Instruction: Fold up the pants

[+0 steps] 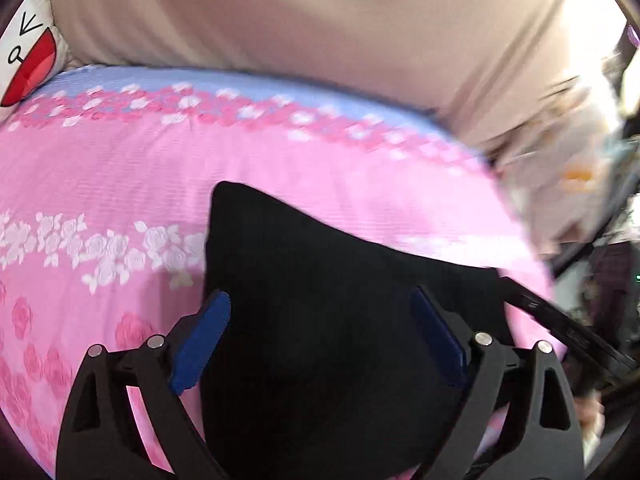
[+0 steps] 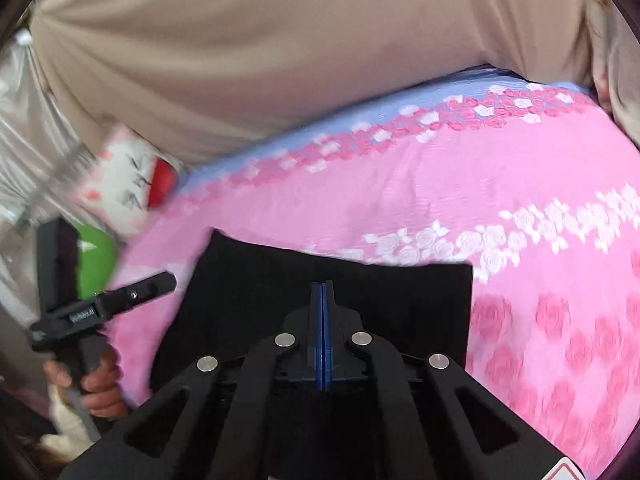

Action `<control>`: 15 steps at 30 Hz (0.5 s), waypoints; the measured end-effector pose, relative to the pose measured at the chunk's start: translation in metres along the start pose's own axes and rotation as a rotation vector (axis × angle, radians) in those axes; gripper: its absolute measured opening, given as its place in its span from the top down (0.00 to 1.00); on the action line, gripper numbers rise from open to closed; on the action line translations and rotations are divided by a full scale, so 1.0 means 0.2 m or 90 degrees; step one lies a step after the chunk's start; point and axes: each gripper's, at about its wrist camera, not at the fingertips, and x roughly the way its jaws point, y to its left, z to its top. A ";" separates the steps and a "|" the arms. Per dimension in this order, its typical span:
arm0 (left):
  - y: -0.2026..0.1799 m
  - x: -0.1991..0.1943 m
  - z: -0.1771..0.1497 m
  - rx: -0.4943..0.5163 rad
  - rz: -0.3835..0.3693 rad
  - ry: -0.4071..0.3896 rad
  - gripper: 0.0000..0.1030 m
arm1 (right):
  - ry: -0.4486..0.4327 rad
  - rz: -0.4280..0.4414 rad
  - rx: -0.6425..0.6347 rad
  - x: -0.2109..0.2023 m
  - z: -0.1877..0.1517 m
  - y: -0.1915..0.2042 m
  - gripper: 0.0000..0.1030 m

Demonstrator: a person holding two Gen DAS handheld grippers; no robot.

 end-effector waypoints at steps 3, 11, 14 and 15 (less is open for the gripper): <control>0.12 0.26 0.01 -0.024 0.066 0.049 0.12 | 0.034 -0.024 0.056 0.21 0.02 -0.19 1.00; 0.12 0.16 -0.04 -0.029 0.086 -0.009 0.11 | -0.007 -0.029 0.028 0.02 -0.02 -0.07 0.97; 0.13 0.18 -0.02 -0.035 0.078 0.007 0.11 | 0.011 -0.064 0.028 0.12 -0.07 -0.12 1.00; 0.13 0.14 -0.02 -0.034 0.076 0.004 0.12 | 0.017 -0.059 0.048 0.06 -0.06 -0.12 0.98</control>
